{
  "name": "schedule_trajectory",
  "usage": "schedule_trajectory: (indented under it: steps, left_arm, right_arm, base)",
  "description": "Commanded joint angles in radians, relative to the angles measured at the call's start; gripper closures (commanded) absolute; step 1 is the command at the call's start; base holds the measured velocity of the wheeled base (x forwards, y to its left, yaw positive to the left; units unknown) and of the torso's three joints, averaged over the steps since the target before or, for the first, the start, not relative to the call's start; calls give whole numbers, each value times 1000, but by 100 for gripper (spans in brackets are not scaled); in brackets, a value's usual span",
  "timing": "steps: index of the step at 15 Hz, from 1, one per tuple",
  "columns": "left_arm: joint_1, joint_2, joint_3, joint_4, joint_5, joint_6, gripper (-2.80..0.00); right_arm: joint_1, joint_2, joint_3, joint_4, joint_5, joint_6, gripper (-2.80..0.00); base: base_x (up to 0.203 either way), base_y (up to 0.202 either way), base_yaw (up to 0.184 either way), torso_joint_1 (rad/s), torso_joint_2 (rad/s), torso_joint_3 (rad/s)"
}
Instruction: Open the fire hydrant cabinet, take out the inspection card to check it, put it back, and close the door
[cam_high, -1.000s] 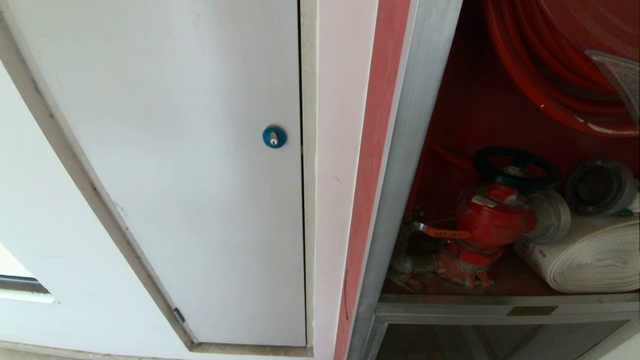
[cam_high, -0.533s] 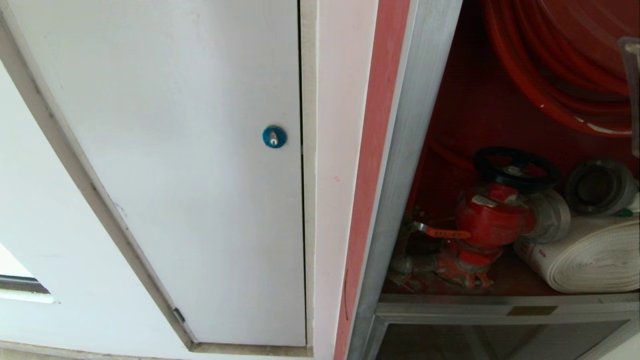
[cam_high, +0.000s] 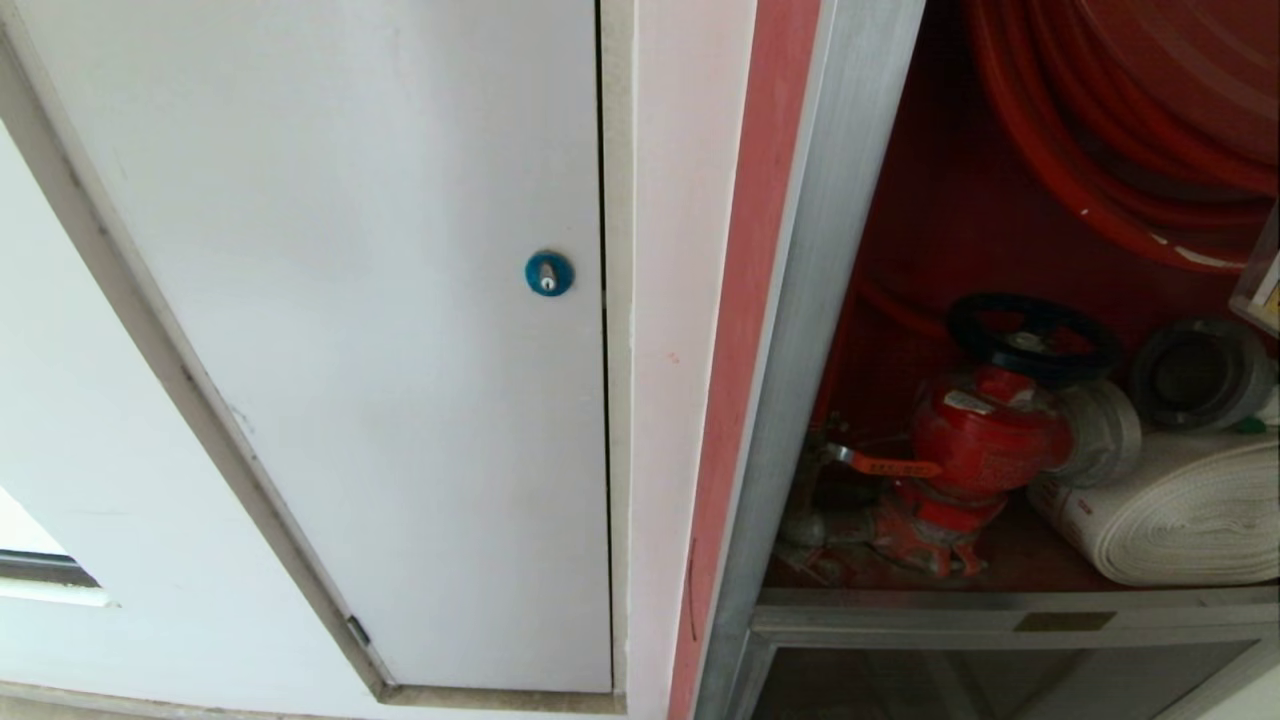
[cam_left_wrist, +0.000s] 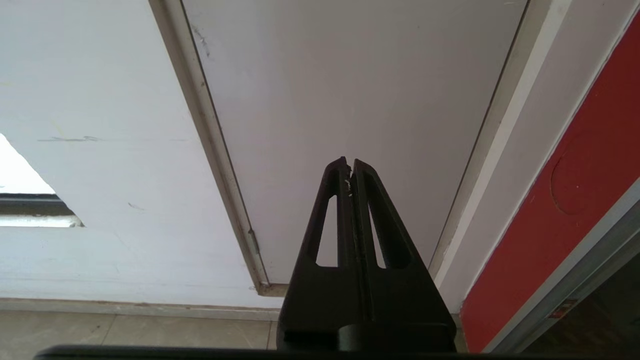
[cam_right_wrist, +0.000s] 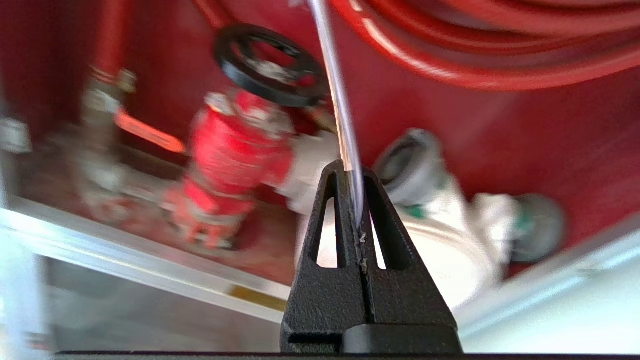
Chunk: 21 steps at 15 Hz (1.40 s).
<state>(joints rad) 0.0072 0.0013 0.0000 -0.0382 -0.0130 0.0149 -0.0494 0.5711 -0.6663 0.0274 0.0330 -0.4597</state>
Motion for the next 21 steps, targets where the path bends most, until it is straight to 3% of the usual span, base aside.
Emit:
schedule_trajectory:
  steps: [1,14,20,21]
  left_arm:
    - [0,0,14,0,-1,0,0]
    - [0,0,14,0,-1,0,0]
    - [0,0,14,0,-1,0,0]
    - [0,0,14,0,-1,0,0]
  right_arm:
    - [0,-9,15,1,21,22,0]
    - [0,-67,40,1,130,114,0]
    - [0,-50,40,3,142,156,0]
    - [4,-40,37,2,187,166,0]
  base:
    - [0,0,0,0,0,0]
    - [0,0,0,0,0,0]
    - [0,0,0,0,0,0]
    - [0,0,0,0,0,0]
